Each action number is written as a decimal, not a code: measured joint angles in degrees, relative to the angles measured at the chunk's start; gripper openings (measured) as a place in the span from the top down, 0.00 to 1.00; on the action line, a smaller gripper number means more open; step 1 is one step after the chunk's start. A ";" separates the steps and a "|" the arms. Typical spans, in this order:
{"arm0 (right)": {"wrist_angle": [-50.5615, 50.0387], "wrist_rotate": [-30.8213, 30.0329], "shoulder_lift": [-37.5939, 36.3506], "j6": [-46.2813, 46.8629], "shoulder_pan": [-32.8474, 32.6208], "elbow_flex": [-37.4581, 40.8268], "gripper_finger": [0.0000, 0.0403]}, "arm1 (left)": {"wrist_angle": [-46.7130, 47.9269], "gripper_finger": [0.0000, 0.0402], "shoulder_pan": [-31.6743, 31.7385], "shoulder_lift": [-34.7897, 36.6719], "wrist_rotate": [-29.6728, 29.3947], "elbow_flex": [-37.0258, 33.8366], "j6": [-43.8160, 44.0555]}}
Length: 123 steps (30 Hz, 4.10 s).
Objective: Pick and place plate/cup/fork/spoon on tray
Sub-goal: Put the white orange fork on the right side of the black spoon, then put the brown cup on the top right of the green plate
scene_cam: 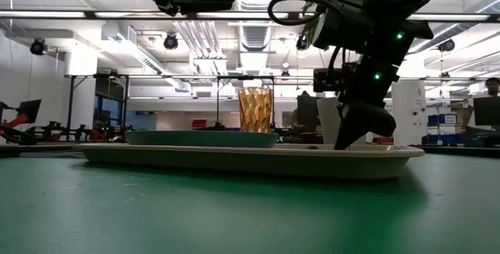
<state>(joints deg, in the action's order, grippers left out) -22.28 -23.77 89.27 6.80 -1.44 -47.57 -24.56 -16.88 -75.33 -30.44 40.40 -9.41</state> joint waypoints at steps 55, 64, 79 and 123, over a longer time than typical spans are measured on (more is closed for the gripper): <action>4.97 14.42 -5.25 5.11 -3.53 -13.18 0.98 | -0.25 0.45 -0.07 2.49 -4.54 0.10 -3.42; -13.27 9.81 3.65 -4.35 2.89 -37.09 0.98 | -0.44 0.45 -0.75 11.88 -9.67 -3.18 -5.95; -31.04 8.62 23.68 -19.04 18.29 -70.28 0.98 | -0.43 0.45 -0.87 18.30 -9.60 -8.49 -4.42; -47.09 14.75 32.26 -34.17 23.40 -82.80 0.98 | -0.30 0.45 -0.87 18.25 -9.64 -8.52 -4.49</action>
<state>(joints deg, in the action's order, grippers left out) -69.37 -9.02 121.53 -27.37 21.96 -130.37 -24.85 -17.76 -57.08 -40.07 31.88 -13.90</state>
